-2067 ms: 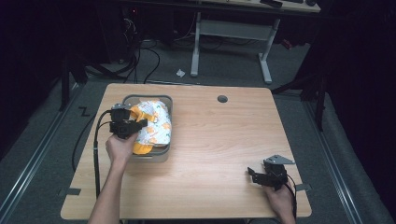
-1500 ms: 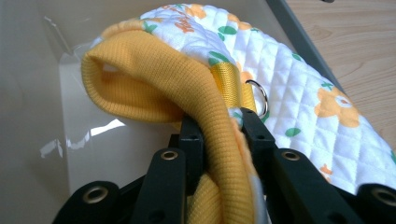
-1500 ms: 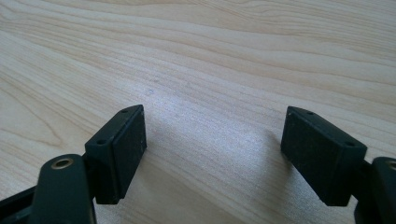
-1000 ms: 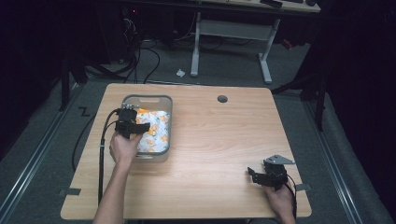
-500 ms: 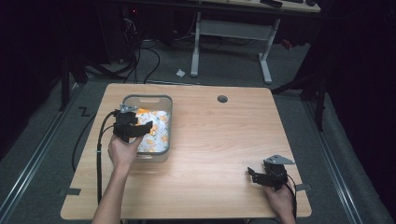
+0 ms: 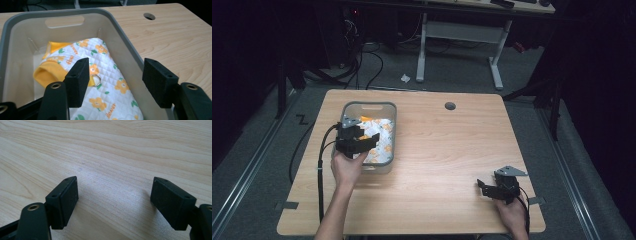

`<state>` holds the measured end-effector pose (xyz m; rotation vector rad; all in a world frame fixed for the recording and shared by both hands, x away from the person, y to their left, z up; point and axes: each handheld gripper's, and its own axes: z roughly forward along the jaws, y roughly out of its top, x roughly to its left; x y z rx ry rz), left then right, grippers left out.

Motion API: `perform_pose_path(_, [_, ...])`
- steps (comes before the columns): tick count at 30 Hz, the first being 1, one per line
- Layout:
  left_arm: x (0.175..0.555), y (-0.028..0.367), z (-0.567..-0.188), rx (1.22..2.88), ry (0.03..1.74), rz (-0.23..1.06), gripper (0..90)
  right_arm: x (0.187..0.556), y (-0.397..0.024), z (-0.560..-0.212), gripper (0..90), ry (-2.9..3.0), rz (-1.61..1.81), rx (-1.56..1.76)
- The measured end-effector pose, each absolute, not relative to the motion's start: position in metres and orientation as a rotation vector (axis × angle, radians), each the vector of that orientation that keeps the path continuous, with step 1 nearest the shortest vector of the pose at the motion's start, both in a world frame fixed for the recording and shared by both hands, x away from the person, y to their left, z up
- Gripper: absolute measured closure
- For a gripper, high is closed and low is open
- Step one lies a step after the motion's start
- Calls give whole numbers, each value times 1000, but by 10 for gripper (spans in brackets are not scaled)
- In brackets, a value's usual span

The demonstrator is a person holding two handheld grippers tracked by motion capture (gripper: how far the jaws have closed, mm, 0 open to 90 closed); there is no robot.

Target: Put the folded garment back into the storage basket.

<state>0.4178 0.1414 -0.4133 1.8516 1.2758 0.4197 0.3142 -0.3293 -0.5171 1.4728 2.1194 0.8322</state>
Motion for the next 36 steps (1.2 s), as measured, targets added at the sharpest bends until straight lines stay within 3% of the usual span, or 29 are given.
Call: perform_pose_path(36, [388, 105, -411, 1873, 1118, 334, 384, 314, -329, -517, 227, 2119, 832, 1472])
